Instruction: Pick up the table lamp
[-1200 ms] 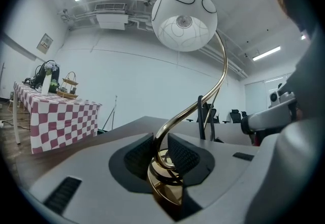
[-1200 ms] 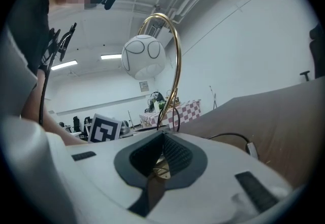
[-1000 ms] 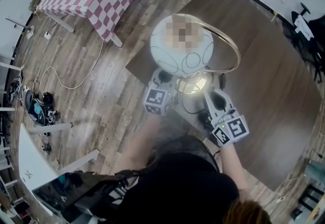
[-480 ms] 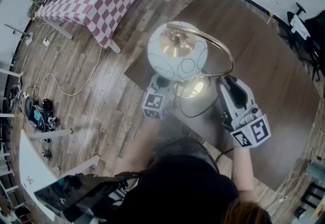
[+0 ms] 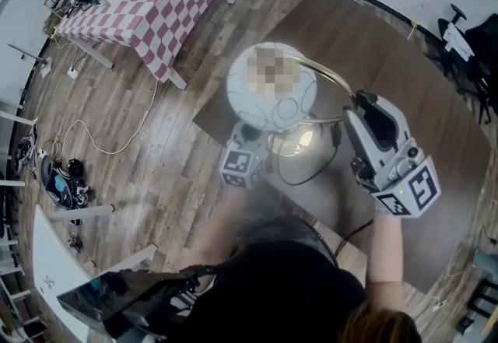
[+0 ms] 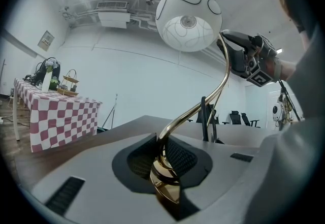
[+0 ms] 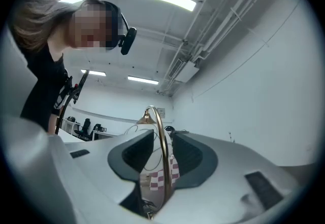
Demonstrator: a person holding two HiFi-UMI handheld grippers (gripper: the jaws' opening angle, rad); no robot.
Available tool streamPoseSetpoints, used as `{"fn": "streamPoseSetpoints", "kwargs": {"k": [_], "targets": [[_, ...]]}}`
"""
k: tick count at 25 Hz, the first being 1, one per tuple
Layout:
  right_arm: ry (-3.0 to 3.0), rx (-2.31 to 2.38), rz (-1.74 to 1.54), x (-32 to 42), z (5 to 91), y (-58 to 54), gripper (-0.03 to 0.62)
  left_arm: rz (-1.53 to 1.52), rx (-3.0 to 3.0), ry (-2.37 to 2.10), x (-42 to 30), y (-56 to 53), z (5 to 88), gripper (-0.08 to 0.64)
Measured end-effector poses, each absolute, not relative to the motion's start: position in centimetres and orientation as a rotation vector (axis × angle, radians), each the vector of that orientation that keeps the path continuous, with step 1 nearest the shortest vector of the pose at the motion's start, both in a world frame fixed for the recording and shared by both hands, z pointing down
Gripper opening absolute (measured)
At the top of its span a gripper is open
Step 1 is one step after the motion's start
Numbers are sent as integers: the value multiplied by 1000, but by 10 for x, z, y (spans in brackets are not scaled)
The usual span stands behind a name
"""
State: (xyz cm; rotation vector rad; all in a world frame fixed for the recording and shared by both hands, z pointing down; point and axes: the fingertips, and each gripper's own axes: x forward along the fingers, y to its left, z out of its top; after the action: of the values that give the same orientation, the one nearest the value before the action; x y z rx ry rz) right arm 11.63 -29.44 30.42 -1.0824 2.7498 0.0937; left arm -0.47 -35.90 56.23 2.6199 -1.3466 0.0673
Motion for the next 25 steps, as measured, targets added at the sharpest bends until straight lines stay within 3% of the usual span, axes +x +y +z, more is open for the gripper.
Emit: {"fn": "streamPoseSetpoints", "kwargs": {"k": [25], "targets": [[2882,-1034,272,66,262,-315,94,127,2702,-1306,1,-359,562,25]]}}
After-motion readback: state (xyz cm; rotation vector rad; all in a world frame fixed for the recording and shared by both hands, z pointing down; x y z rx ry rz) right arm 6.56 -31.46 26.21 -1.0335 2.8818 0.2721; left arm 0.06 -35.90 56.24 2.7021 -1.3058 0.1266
